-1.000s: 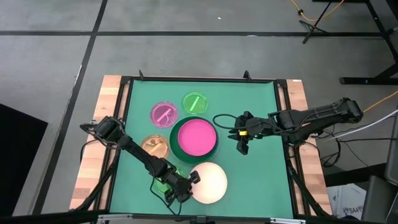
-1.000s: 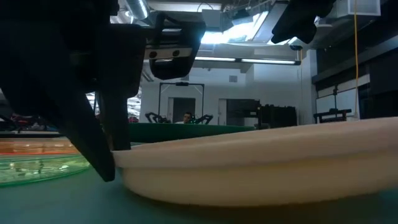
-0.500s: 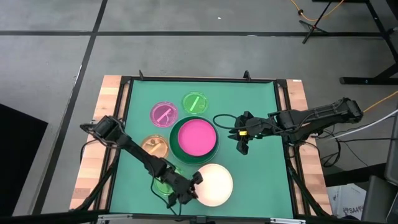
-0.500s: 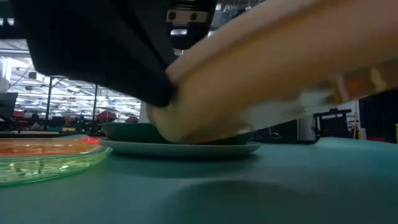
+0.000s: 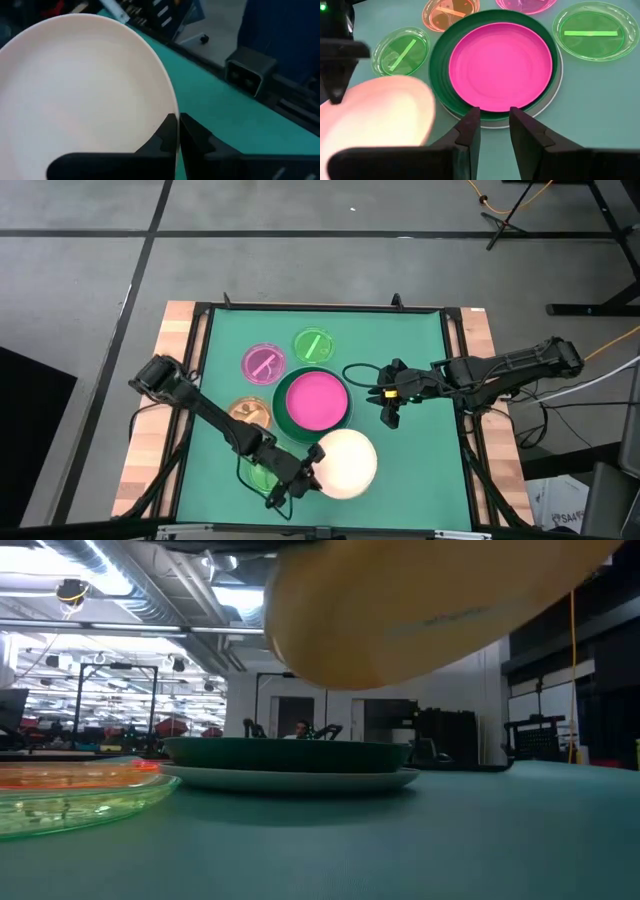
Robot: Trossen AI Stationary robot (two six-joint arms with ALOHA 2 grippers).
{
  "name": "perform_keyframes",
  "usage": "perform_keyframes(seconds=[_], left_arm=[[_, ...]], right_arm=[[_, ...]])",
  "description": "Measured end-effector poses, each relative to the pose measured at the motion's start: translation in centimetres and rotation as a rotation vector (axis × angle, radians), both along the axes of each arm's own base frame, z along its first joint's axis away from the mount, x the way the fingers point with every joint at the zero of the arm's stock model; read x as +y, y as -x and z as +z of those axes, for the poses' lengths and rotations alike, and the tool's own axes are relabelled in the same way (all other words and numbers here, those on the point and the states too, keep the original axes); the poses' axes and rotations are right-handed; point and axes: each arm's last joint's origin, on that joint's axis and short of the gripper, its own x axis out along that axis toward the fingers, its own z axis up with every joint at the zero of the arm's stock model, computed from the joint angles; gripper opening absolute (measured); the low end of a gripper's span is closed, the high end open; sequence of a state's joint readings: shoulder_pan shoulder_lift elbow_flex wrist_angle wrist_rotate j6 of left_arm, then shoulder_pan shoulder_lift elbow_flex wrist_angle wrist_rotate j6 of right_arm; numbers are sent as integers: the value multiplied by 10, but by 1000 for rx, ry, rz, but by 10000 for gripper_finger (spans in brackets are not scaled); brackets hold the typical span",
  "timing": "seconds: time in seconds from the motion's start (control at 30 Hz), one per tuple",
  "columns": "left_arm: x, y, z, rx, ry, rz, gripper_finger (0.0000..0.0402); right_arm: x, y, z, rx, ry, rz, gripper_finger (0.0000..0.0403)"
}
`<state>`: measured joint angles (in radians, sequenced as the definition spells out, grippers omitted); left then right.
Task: Stack plastic plates
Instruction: Stack the peach plate on top of the pink plate
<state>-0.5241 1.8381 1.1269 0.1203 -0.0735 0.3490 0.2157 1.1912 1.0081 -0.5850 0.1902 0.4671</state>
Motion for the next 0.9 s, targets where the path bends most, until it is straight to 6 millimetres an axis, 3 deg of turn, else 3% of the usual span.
perform_keyframes(seconds=[0.47,0.9], left_arm=[[62,5,27,132,-84,202,1],[126,2,15,324,-147,376,1]], right_arm=[[0,-1,1,-8,-2,0,92],[0,-1,1,-8,-1,0,92]])
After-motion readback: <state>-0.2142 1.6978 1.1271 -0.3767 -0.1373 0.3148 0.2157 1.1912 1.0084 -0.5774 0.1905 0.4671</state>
